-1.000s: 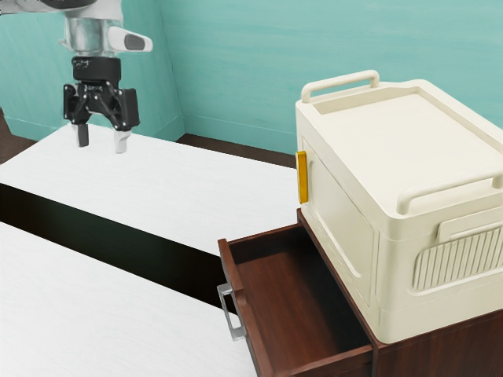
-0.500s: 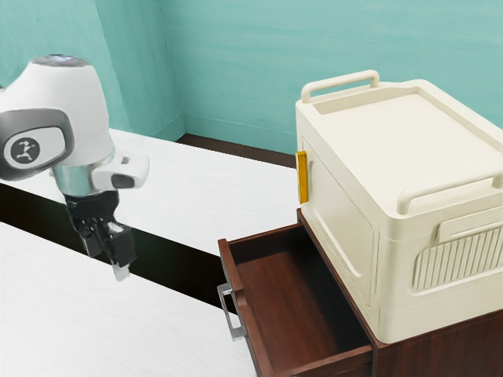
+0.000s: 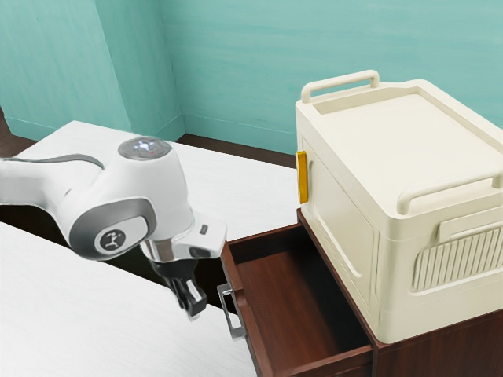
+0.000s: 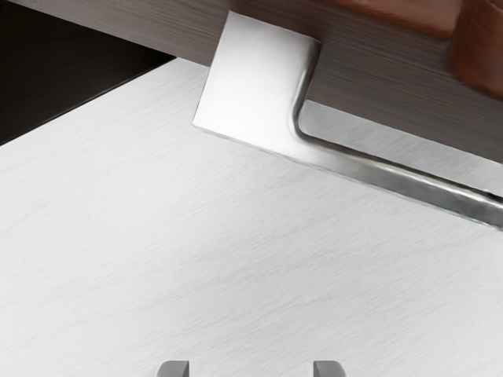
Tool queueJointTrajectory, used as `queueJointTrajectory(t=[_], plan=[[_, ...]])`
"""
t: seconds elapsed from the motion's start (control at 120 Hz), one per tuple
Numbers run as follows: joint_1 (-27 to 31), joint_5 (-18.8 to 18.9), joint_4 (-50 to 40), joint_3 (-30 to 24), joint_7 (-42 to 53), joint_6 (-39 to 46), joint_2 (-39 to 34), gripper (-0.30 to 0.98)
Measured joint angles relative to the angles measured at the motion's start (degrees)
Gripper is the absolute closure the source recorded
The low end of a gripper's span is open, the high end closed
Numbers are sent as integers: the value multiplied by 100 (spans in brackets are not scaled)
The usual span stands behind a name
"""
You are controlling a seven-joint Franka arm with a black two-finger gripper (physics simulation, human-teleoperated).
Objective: Push the drawer handle with one arm to close the drawer
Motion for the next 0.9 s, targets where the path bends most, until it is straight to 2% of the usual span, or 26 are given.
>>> queueJointTrajectory(t=[0.225,0.9], plan=[[-1,-194,246,-185,71,519,482,61],[3,-168,2132,-569,337,1780,2611,64]])
